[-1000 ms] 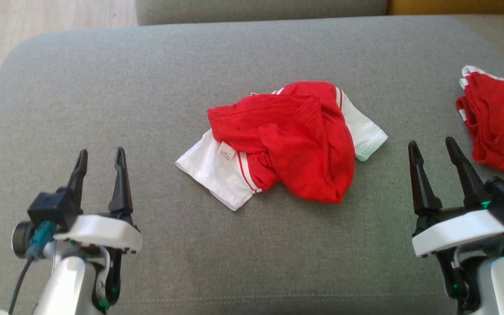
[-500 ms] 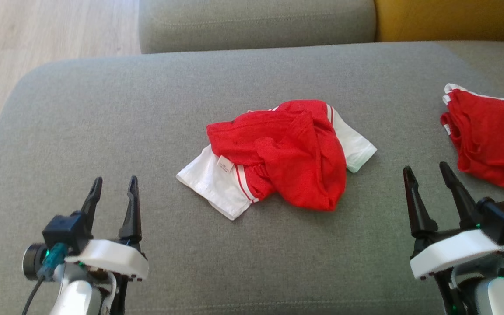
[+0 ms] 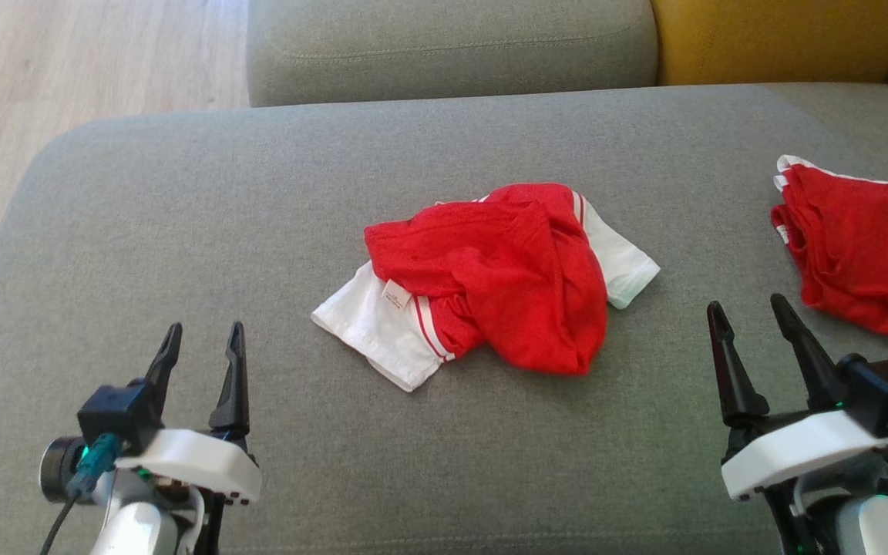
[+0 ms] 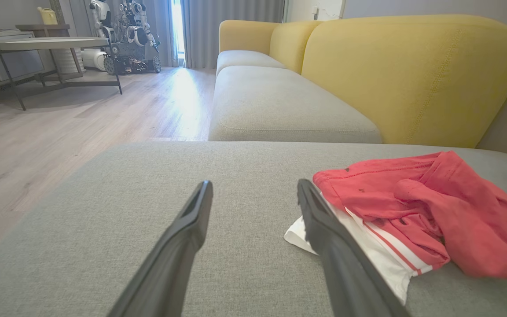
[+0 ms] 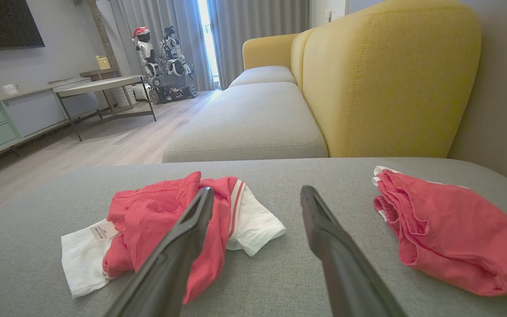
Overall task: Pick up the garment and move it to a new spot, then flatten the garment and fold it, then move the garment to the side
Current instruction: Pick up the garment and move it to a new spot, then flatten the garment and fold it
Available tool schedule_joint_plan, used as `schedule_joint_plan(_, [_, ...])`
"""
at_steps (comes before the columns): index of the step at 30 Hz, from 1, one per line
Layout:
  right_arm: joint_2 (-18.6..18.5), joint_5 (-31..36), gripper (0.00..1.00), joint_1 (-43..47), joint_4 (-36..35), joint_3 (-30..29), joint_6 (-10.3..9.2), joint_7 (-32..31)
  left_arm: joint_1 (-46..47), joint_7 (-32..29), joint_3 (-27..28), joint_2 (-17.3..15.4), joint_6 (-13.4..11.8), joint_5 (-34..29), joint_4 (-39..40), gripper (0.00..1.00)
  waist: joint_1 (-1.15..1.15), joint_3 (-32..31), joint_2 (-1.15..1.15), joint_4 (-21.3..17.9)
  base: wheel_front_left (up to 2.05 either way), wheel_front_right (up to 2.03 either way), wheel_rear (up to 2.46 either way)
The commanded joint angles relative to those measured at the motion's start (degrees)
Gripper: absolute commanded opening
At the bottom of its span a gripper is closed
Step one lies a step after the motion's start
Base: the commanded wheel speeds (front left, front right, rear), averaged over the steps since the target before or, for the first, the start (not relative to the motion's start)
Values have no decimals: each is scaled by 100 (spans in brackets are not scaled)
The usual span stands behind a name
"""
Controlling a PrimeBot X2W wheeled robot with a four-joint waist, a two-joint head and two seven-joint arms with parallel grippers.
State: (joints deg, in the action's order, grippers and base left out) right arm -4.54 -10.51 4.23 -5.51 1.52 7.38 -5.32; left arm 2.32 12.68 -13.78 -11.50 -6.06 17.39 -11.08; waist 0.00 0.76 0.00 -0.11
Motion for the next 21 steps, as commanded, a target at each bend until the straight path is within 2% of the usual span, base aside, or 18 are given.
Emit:
schedule_joint_plan(1, [-80, -5, 100, -154, -221, 135, 11, -21, 157, 5, 221, -135, -28, 20, 230, 100, 0, -4, 0, -3, 0, 0, 0])
schedule_joint_plan(21, [-63, -35, 100, -154, -188, 136, 11, -34, 166, -13, 144, -172, -114, 64, 230, 100, 0, -13, 0, -4, 0, 0, 0])
